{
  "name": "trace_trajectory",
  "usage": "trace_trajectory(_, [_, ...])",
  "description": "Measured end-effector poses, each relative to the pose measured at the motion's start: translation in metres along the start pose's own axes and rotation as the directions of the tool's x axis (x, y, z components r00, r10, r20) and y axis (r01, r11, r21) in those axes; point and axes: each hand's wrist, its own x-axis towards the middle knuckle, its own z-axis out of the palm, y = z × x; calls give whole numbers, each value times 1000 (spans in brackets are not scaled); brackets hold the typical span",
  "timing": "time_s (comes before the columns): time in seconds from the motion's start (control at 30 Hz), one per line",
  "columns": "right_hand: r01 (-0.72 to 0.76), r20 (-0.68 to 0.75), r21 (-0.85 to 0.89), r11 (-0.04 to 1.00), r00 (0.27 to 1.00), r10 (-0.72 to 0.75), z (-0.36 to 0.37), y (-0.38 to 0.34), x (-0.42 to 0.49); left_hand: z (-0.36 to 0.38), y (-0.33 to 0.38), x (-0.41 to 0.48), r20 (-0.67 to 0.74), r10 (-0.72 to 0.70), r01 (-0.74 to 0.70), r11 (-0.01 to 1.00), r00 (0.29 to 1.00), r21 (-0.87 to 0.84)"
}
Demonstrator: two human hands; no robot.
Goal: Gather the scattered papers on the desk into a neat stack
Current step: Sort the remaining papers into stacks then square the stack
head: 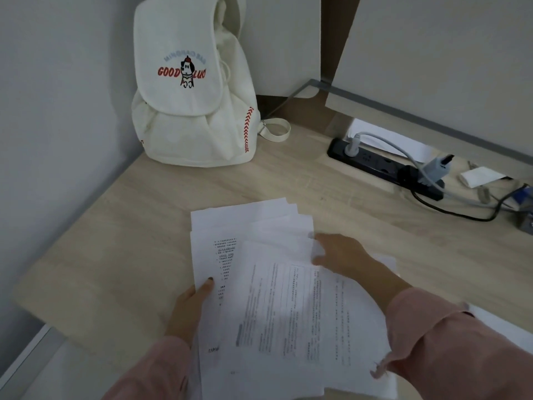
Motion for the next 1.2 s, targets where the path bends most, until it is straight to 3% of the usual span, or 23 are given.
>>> trace_trajectory(0.13, [-150, -19, 448, 881, 984, 177, 4, 23, -19, -2, -3, -2, 4, -24, 24, 997, 1000, -68])
trace_trajectory(0.3, [-184, -33, 622, 761, 965, 260, 30, 24, -40, 3, -10, -6, 10, -122, 121, 967, 993, -226])
trace_trajectory(0.4, [-206, -11, 791, 576, 937, 350, 50, 12, -54, 11, -12, -12, 69, -100, 113, 971, 993, -209])
trace_trajectory(0.5, [-224, -7, 817, 531, 918, 397, 71, 1, -60, 22, -17, -21, 94, -56, 67, 991, 994, -112])
trace_trajectory(0.63, [-190, -180, 765, 616, 855, 487, 86, 4, -61, 34, -14, -31, 81, 81, -81, 997, 993, 3])
trace_trajectory(0.7, [-178, -181, 804, 567, 835, 519, 79, 10, -67, 38, -1, -42, 113, 170, -171, 985, 979, -7])
trace_trajectory(0.77, [-105, -70, 925, 365, 898, 435, 64, 14, -80, 40, 18, -57, 186, 249, -252, 968, 951, -6])
trace_trajectory(0.83, [-13, -16, 993, 118, 971, 238, 44, 15, -100, 40, 38, -71, 280, 313, -326, 945, 907, -3])
trace_trajectory(0.87, [26, -39, 996, 83, 986, 164, 34, 16, -110, 41, 49, -77, 310, 345, -363, 932, 886, -1])
trace_trajectory(1.0, [241, -248, 967, 86, 965, 86, -7, 17, -145, 48, 88, -98, 356, 468, -499, 867, 809, -6])
trace_trajectory(1.2, [480, -486, 873, 84, 846, 221, -30, 19, -181, 76, 108, -110, 322, 652, -668, 741, 686, -77])
